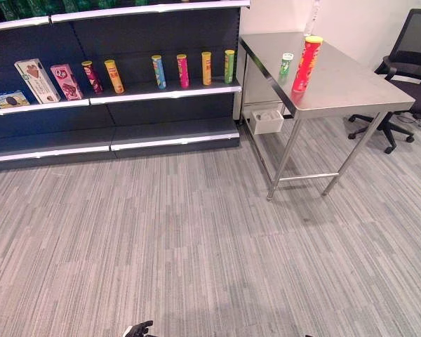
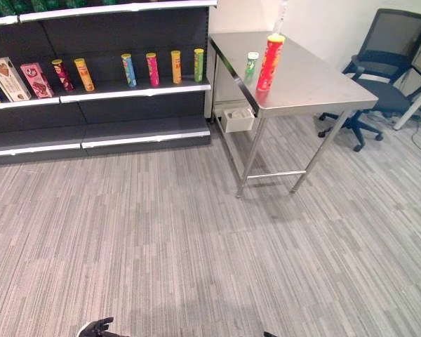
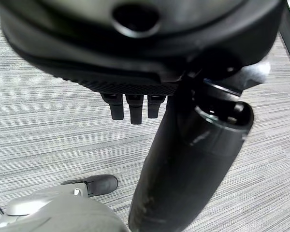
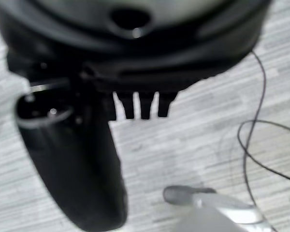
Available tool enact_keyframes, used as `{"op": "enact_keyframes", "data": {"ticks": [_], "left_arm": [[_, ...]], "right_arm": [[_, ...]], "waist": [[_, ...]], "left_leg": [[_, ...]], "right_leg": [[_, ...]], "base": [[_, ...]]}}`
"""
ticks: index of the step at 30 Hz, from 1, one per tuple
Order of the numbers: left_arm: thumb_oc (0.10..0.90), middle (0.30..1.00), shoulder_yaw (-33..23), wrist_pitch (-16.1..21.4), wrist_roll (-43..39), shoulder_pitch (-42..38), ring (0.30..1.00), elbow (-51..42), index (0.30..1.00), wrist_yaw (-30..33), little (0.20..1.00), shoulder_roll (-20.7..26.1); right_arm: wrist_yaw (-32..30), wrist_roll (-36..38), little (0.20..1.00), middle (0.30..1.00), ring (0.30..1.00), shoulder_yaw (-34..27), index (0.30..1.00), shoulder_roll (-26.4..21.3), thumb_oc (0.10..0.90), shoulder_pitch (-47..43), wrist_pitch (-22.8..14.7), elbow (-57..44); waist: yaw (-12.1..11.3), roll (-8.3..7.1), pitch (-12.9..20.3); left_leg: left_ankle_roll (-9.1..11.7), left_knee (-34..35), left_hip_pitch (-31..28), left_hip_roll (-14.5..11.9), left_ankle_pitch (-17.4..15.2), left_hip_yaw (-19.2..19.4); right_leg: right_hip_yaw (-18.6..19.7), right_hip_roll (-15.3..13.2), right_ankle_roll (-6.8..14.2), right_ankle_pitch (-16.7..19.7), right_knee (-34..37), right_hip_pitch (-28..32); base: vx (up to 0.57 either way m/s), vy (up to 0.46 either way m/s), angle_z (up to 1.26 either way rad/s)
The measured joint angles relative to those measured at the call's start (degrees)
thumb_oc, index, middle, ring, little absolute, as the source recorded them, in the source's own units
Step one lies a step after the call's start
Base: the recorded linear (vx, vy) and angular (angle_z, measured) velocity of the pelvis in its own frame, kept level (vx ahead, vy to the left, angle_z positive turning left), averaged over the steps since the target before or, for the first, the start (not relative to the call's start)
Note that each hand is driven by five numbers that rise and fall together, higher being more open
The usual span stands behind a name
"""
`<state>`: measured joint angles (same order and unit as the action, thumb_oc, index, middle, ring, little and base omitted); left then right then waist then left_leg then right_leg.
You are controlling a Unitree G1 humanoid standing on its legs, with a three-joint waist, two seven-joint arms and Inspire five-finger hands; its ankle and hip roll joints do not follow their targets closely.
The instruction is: Put the goods on the table back onto the shelves and tidy them up.
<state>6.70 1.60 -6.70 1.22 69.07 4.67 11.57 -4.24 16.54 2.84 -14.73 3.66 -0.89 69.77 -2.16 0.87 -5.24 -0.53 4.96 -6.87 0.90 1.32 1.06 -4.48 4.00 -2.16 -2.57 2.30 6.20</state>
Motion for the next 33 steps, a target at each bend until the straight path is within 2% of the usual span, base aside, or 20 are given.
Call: {"op": "enact_keyframes", "data": {"ticks": [4, 5, 7, 10, 11, 13, 14, 17, 19, 20, 22, 23, 26, 27, 28, 29, 30, 31, 32, 33], "left_arm": [[0.800, 0.900, 0.0, 0.0, -0.3, -0.3, 0.900, 0.0, 0.900, -0.1, 0.900, 0.0], [0.800, 0.900, -0.2, 0.0, -1.7, -1.3, 0.900, 0.0, 0.900, -0.2, 0.900, 0.2], [0.800, 0.900, -0.5, 0.0, -2.9, -1.8, 0.900, -0.1, 0.900, -0.3, 0.900, 0.1], [0.800, 0.900, -1.3, 0.4, -4.5, -3.7, 0.900, -0.4, 0.900, -0.5, 0.900, 0.4], [0.800, 0.900, -1.4, 0.7, -4.5, -3.4, 0.900, -0.4, 0.900, -0.5, 0.900, 0.3], [0.800, 0.900, -1.4, 1.1, -4.6, -5.4, 0.900, -0.5, 0.900, -0.5, 0.900, 0.6], [0.800, 0.900, -2.4, 1.3, -4.7, -5.6, 0.900, -0.5, 0.900, -0.5, 0.900, 0.4], [0.800, 0.900, -2.8, 1.7, -6.6, -6.9, 0.900, -1.7, 0.900, -0.4, 0.900, 0.3], [0.800, 0.900, -2.3, 1.7, -6.8, -7.2, 0.900, -2.6, 0.900, -0.6, 0.900, 0.2], [0.800, 0.900, -2.3, 1.8, -6.8, -7.6, 0.900, -2.7, 0.900, -0.6, 0.900, -0.1], [0.800, 0.900, -2.5, 1.8, -7.1, -7.5, 0.900, -2.7, 0.900, -0.7, 0.900, -0.4], [0.800, 0.900, -3.0, 2.1, -7.7, -7.7, 0.900, -2.7, 0.900, -0.7, 0.900, -1.3], [0.800, 0.900, -3.5, 2.4, -8.9, -6.4, 0.900, -3.7, 0.900, -1.4, 0.900, -1.5], [0.800, 0.900, -3.4, 2.5, -8.8, -5.4, 0.900, -3.7, 0.900, -1.7, 0.900, -1.5], [0.800, 0.900, -4.6, 2.4, -8.8, -4.2, 0.900, -3.2, 0.900, -1.6, 0.900, -1.1], [0.800, 0.900, -5.0, 2.3, -8.6, -4.3, 0.900, -2.4, 0.900, -1.6, 0.900, -0.9], [0.800, 0.900, -5.4, 1.8, -7.9, -4.6, 0.900, -1.5, 0.900, -1.4, 0.900, -0.4], [0.800, 0.900, -3.4, 1.9, -6.8, -4.6, 0.900, -1.7, 0.900, -1.5, 0.900, -0.1], [0.800, 0.900, -3.0, 1.9, -6.6, -4.6, 0.900, -1.7, 0.900, -1.5, 0.900, 0.0], [0.800, 0.900, -2.3, 1.6, -6.6, -5.9, 0.900, -1.9, 0.900, -1.6, 0.900, 0.5]], "right_arm": [[0.1, 0.0, 0.900, 0.900, 0.900, 0.2, 0.900, 0.0, 0.800, -0.4, 0.0, 0.0], [0.2, 0.0, 0.900, 0.900, 0.900, 0.2, 0.900, 0.0, 0.800, -1.5, 0.0, 0.0], [0.2, 0.0, 0.900, 0.900, 0.900, 0.2, 0.900, 0.0, 0.800, -2.4, 0.0, -0.1], [0.3, 0.0, 0.900, 0.900, 0.900, 0.9, 0.900, 0.0, 0.800, -3.2, 0.0, -0.3], [0.3, 0.0, 0.900, 0.900, 0.900, 1.1, 0.900, -0.2, 0.800, -3.2, -0.1, -0.4], [0.3, 0.0, 0.900, 0.900, 0.900, 1.7, 0.900, -0.3, 0.800, -3.9, -0.3, -0.5], [0.3, 0.0, 0.900, 0.900, 0.900, 1.7, 0.900, -0.4, 0.800, -3.9, -0.5, -0.5], [0.3, 0.0, 0.900, 0.900, 0.900, 1.7, 0.900, -0.3, 0.800, -4.4, -0.7, -0.5], [0.3, 0.0, 0.900, 0.900, 0.900, 1.7, 0.900, -0.4, 0.800, -4.5, -0.6, -0.3], [0.3, 0.0, 0.900, 0.900, 0.900, 2.3, 0.900, -0.4, 0.800, -4.4, -0.1, -0.2], [0.3, -0.2, 0.900, 0.900, 0.900, 2.9, 0.900, -0.7, 0.800, -5.9, -0.4, -0.1], [0.2, -0.3, 0.900, 0.900, 0.900, 2.7, 0.900, -0.7, 0.800, -7.4, -0.4, 2.1], [0.4, -0.5, 0.900, 0.900, 0.900, 2.8, 0.900, -0.6, 0.800, -6.3, -0.9, 1.7], [0.4, -1.0, 0.900, 0.900, 0.900, 2.8, 0.900, -0.6, 0.800, -5.6, -1.4, 1.8], [0.5, -1.7, 0.900, 0.900, 0.900, 3.0, 0.900, 0.0, 0.800, -5.1, -1.3, 2.0], [0.6, -2.0, 0.900, 0.900, 0.900, 3.0, 0.900, 0.3, 0.800, -4.8, -1.2, 2.7], [0.9, -2.5, 0.900, 0.900, 0.900, 3.1, 0.900, 0.6, 0.800, -5.0, -1.0, 3.7], [1.2, -2.7, 0.900, 0.900, 0.900, 3.0, 0.900, 0.7, 0.800, -4.2, -1.2, 3.5], [1.3, -2.7, 0.900, 0.900, 0.900, 3.0, 0.900, 0.7, 0.800, -4.2, -1.3, 3.4], [1.4, -2.7, 0.900, 0.900, 0.900, 2.9, 0.900, 0.5, 0.800, -4.7, -1.2, 1.0]], "waist": [[-0.2, -0.38, -0.4], [-0.4, -0.74, -1.9], [-0.9, -1.32, -3.0], [-2.2, -3.40, -5.3], [-2.4, -3.48, -5.5], [-3.3, -4.68, -7.2], [-3.3, -4.88, -7.7], [-3.3, -4.95, -9.2], [-3.3, -4.94, -9.5], [-3.3, -4.62, -9.6], [-3.1, -2.92, -10.1], [-4.2, -2.08, -10.6], [-5.3, -1.79, -9.7], [-5.2, -1.33, -8.5], [-5.3, -3.35, -5.6], [-5.3, -4.57, -5.3], [-5.0, -5.70, -4.9], [-5.5, -5.67, -4.6], [-5.6, -5.67, -4.5], [-5.0, -5.56, -4.4]], "left_leg": [[0.5, -0.9, 1.3, -0.2, -0.1, 0.0], [1.1, -2.4, 2.7, -0.7, -0.4, 0.0], [2.0, -3.8, 4.4, -1.0, -0.4, 0.0], [3.7, -8.0, 7.1, -0.7, -0.2, -0.1], [3.9, -8.9, 7.6, -0.7, -0.1, -0.1], [4.9, -16.1, 11.9, -0.4, -0.7, -0.2], [5.2, -19.5, 13.3, -0.8, -1.2, -0.4], [5.4, -25.6, 17.4, -1.0, -2.0, -0.3], [5.7, -20.4, 17.6, -0.9, -1.8, 0.1], [7.8, -8.8, 17.3, -1.1, 0.4, -0.1], [9.2, -4.2, 20.2, -2.1, 2.7, 0.1], [9.1, 0.5, 21.3, -2.2, 3.9, 1.6], [7.8, 0.2, 21.3, -2.9, 4.5, 3.7], [7.2, -1.3, 21.2, -2.5, 4.9, 4.5], [1.6, -2.4, 20.8, -0.5, 10.1, 5.5], [-0.3, -1.5, 19.6, 0.6, 10.9, 6.4], [-2.5, 0.2, 16.6, 2.1, 9.7, 6.8], [-3.8, 0.1, 14.4, 2.1, 9.3, 6.4], [-4.7, 0.1, 13.8, 2.2, 8.6, 6.0], [-5.0, -0.3, 11.3, 2.6, 5.6, 5.9]], "right_leg": [[0.1, 0.2, 0.0, -0.1, -0.4, -1.2], [0.1, 0.5, 1.0, -0.9, -2.5, -2.9], [0.1, 0.8, 0.9, -1.2, -3.8, -4.2], [0.2, 0.0, -1.9, -0.9, -4.6, -5.5], [0.2, 0.2, -2.4, -0.7, -4.6, -5.4], [0.0, -0.7, -3.2, -0.5, -5.2, -6.1], [0.0, -0.5, -4.6, -0.4, -5.1, -6.1], [-0.1, -0.3, -5.8, -1.1, -4.7, -5.6], [-0.1, -0.3, -5.5, -1.1, -2.4, -4.5], [-0.1, -0.1, -3.5, 0.5, 0.9, -2.7], [0.9, 0.9, -3.5, 0.4, 3.1, 0.0], [2.1, 1.2, -3.1, -1.5, 3.1, 2.0], [3.9, 1.4, -3.4, -3.4, 3.1, 5.1], [4.7, 1.1, -2.3, -5.4, 3.0, 6.8], [5.8, -1.3, 0.1, -8.0, 2.5, 8.0], [6.1, -2.7, 1.8, -8.7, 2.2, 8.6], [5.8, -4.3, 5.6, -8.8, -1.2, 8.7], [5.4, -5.3, 11.0, -11.0, -10.7, 5.8], [5.4, -5.7, 11.9, -11.1, -12.8, 4.9], [6.2, -6.2, 15.6, -6.4, -32.2, -3.4]], "base": [[-0.02, -0.095, -0.02], [-0.02, -0.121, -0.02], [-0.02, -0.179, -0.01], [-0.03, -0.142, -0.04], [-0.02, -0.176, 0.02], [0.03, -0.140, 0.06], [0.09, -0.090, 0.00], [0.22, -0.026, 0.10], [0.20, 0.015, 0.22], [0.41, 0.046, 0.05], [0.70, 0.122, -0.07], [0.45, 0.115, -0.21], [0.40, 0.118, -0.45], [0.50, 0.143, -0.52], [0.62, 0.168, -0.46], [0.58, 0.159, -0.42], [0.42, 0.145, -0.21], [0.45, 0.214, -0.15], [0.33, 0.178, -0.15], [0.32, 0.182, -0.08]]}}
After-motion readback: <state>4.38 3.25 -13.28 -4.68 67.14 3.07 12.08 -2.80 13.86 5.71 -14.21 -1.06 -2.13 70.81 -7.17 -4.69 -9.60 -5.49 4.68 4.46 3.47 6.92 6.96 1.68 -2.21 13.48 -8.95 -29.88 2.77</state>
